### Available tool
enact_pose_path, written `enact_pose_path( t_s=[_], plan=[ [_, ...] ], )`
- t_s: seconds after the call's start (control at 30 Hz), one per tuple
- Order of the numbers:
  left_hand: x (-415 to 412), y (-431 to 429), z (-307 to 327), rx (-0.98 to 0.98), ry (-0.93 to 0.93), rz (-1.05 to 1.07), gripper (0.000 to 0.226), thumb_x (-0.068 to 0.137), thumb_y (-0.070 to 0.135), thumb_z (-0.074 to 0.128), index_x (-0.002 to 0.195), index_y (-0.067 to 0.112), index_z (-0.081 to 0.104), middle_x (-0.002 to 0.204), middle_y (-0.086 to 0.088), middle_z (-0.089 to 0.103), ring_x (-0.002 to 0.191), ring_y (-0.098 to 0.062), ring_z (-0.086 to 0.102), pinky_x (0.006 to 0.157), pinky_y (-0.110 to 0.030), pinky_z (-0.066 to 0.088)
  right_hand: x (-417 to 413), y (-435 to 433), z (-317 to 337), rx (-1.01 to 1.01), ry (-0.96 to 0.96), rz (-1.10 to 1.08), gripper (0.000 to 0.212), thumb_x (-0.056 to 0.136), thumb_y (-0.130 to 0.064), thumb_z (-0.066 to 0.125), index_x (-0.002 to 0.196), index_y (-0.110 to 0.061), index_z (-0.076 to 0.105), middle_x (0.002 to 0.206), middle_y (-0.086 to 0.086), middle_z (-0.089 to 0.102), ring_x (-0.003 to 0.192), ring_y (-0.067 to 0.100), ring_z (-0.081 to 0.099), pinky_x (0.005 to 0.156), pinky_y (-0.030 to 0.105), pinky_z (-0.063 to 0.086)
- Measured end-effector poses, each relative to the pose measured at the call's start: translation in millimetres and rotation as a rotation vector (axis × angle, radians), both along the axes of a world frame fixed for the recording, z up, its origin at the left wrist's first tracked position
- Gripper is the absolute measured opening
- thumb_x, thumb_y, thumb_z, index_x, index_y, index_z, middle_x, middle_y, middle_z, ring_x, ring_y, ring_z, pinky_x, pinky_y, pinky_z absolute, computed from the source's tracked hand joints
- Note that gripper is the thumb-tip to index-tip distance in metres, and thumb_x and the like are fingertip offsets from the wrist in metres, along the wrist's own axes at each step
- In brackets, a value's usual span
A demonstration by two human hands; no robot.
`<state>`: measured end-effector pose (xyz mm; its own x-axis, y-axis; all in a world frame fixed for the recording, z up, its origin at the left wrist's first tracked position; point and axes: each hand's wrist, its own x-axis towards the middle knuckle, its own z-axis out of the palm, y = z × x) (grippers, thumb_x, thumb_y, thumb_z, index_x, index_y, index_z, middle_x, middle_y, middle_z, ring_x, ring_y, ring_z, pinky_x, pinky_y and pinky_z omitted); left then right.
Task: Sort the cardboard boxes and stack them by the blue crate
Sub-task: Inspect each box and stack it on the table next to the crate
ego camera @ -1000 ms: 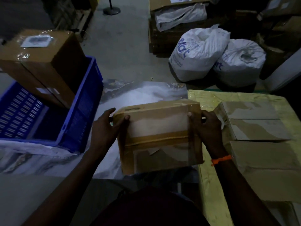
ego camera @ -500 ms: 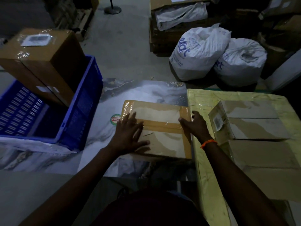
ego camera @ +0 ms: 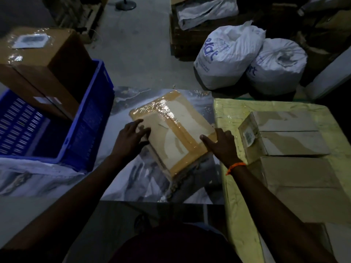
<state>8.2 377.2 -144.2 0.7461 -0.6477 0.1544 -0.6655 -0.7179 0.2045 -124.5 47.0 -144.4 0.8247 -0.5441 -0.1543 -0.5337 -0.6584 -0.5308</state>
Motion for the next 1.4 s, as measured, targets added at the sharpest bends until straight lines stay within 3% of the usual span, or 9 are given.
enact_pose_path(
  t_s=[0.2, 0.3, 0.4, 0.57, 0.73, 0.83, 0.97, 1.1, 1.4],
  plan=[
    [-31, -17, -2, -0.393, 0.315, 0.246, 0.039, 0.099, 0.002, 0.060, 0.137, 0.008, 0.061, 0.130, -0.016, 0.066, 0.098, -0.027, 0.072, 0.081, -0.029, 0.056, -39, 49, -9, 0.100, 0.002, -0.081, 0.083, 0.086, -0.076, 0.061, 0.147, -0.021, 0.050, 0.132, 0.020, 0.053, 0.117, 0.039, 0.059, 0.097, 0.044, 0.053],
    [-71, -9, -4, -0.613, 0.507, 0.330, 0.044, 0.100, 0.017, 0.063, 0.143, 0.014, 0.056, 0.130, -0.005, 0.066, 0.101, 0.005, 0.066, 0.075, -0.007, 0.051, -49, 53, -10, 0.221, -0.038, -0.050, 0.081, 0.088, -0.067, 0.065, 0.152, -0.021, 0.045, 0.140, 0.017, 0.049, 0.126, 0.034, 0.054, 0.103, 0.036, 0.046],
    [-99, -4, -4, -0.730, 0.728, 0.353, 0.063, 0.089, 0.032, 0.074, 0.145, 0.035, 0.046, 0.133, 0.011, 0.060, 0.109, 0.019, 0.058, 0.080, -0.012, 0.055, -54, 42, -9, 0.356, -0.038, 0.069, 0.091, 0.083, -0.059, 0.077, 0.157, -0.026, 0.035, 0.145, 0.012, 0.045, 0.131, 0.028, 0.048, 0.099, 0.029, 0.039],
    [-96, 1, -15, -0.579, 0.665, 0.164, 0.098, 0.077, 0.054, 0.083, 0.156, 0.042, 0.027, 0.152, 0.015, 0.047, 0.135, -0.007, 0.050, 0.101, -0.040, 0.054, -44, 17, -12, 0.327, 0.102, 0.325, 0.144, 0.055, -0.065, 0.093, 0.163, -0.032, 0.003, 0.153, 0.006, 0.037, 0.139, 0.024, 0.039, 0.112, 0.043, 0.042],
    [-59, 7, -23, -0.357, 0.391, 0.165, 0.096, 0.087, 0.057, 0.072, 0.162, 0.020, 0.024, 0.165, -0.013, 0.028, 0.149, -0.030, 0.035, 0.113, -0.053, 0.043, -1, 26, -21, 0.262, -0.044, 0.369, 0.126, 0.061, -0.073, 0.085, 0.159, -0.027, 0.022, 0.139, 0.003, 0.053, 0.125, 0.020, 0.051, 0.100, 0.043, 0.052],
    [-22, 19, -21, -0.163, 0.275, 0.197, 0.090, 0.089, 0.048, 0.072, 0.161, 0.026, 0.024, 0.169, -0.015, 0.009, 0.150, -0.039, 0.026, 0.112, -0.049, 0.037, 39, 42, -28, 0.149, -0.078, 0.441, 0.128, 0.069, -0.061, 0.086, 0.164, -0.017, 0.012, 0.162, 0.014, 0.032, 0.146, 0.031, 0.035, 0.117, 0.049, 0.041],
    [38, 36, -15, 0.021, 0.126, 0.074, 0.084, 0.093, 0.067, 0.046, 0.158, 0.015, 0.034, 0.165, -0.020, 0.022, 0.150, -0.039, 0.027, 0.117, -0.051, 0.030, 91, 73, -31, -0.002, -0.113, 0.530, 0.129, 0.076, -0.052, 0.086, 0.165, -0.018, -0.001, 0.168, 0.026, -0.015, 0.156, 0.044, 0.001, 0.119, 0.044, 0.022],
    [86, 56, -6, 0.167, 0.150, 0.073, 0.085, 0.091, 0.068, 0.038, 0.155, 0.012, 0.039, 0.162, -0.017, 0.033, 0.149, -0.042, 0.030, 0.114, -0.066, 0.030, 135, 101, -37, -0.033, -0.135, 0.535, 0.123, 0.076, -0.053, 0.087, 0.166, -0.024, 0.009, 0.167, 0.029, -0.014, 0.155, 0.049, 0.005, 0.115, 0.051, 0.039],
    [147, 107, -4, 0.159, 0.098, 0.030, 0.080, 0.080, 0.037, 0.082, 0.145, 0.002, 0.050, 0.151, -0.023, 0.048, 0.142, -0.046, 0.040, 0.111, -0.070, 0.027, 193, 153, -43, -0.049, -0.158, 0.553, 0.129, 0.072, -0.057, 0.088, 0.165, -0.031, 0.003, 0.168, 0.028, -0.010, 0.154, 0.048, 0.016, 0.111, 0.046, 0.043]
  ],
)
